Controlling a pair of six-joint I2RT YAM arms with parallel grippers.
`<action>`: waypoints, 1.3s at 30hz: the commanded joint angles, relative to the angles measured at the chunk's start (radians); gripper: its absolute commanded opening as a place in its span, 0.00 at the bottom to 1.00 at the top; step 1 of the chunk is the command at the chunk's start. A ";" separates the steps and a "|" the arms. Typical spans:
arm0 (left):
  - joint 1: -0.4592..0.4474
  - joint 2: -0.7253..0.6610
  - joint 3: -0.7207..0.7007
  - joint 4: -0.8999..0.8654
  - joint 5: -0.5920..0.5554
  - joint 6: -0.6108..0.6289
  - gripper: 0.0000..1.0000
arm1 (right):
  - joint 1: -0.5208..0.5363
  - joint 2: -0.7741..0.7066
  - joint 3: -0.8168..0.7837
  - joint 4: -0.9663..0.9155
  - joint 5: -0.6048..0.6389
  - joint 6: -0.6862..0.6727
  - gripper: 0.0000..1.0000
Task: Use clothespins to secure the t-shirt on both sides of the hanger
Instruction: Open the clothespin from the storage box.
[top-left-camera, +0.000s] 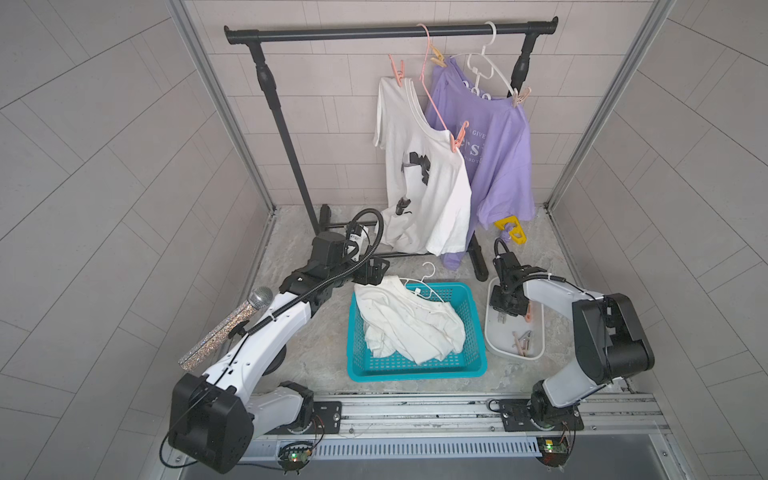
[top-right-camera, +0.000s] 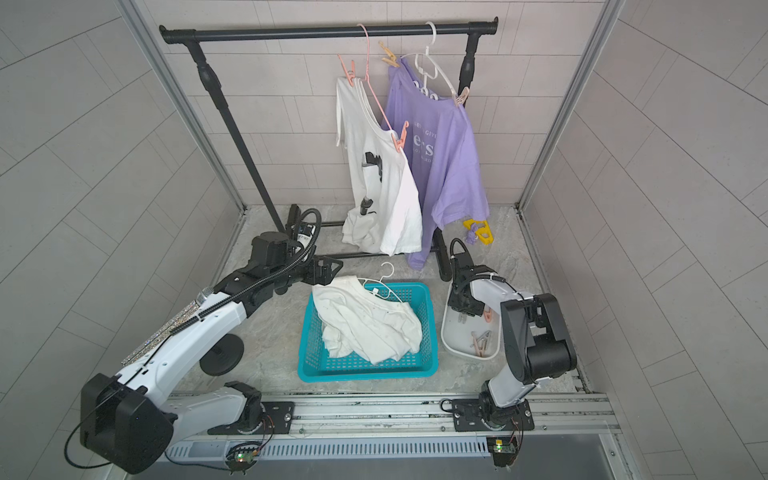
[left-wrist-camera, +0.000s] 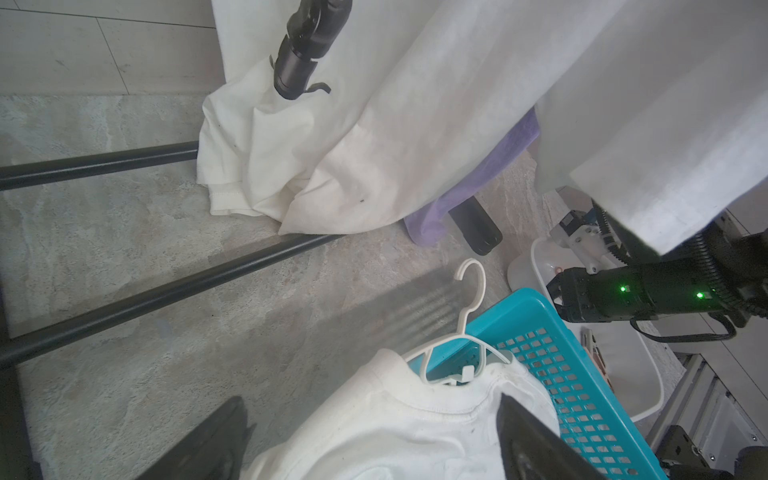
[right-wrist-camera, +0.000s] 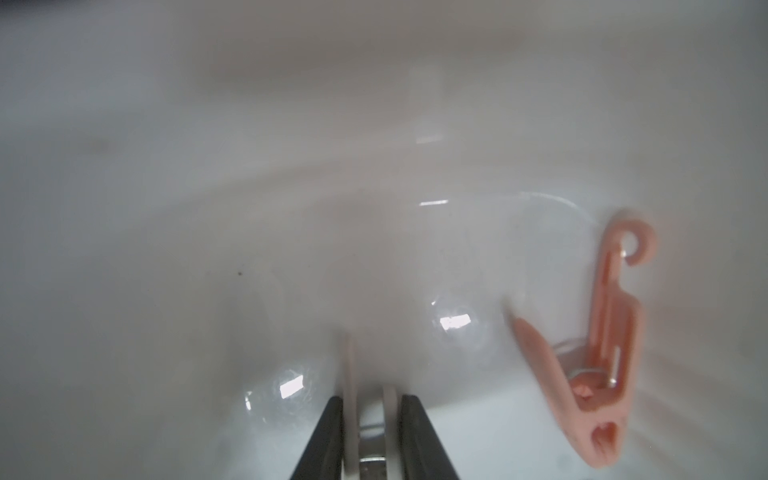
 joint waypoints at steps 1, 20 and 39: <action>0.002 -0.023 -0.009 0.005 -0.005 0.009 0.97 | 0.001 0.000 -0.016 -0.016 0.018 0.006 0.16; 0.002 -0.022 -0.008 0.004 -0.004 0.010 0.97 | 0.001 -0.072 -0.039 0.007 -0.004 -0.048 0.00; -0.053 0.125 0.117 -0.030 0.098 -0.005 0.92 | 0.001 -0.368 -0.125 0.102 -0.098 -0.192 0.00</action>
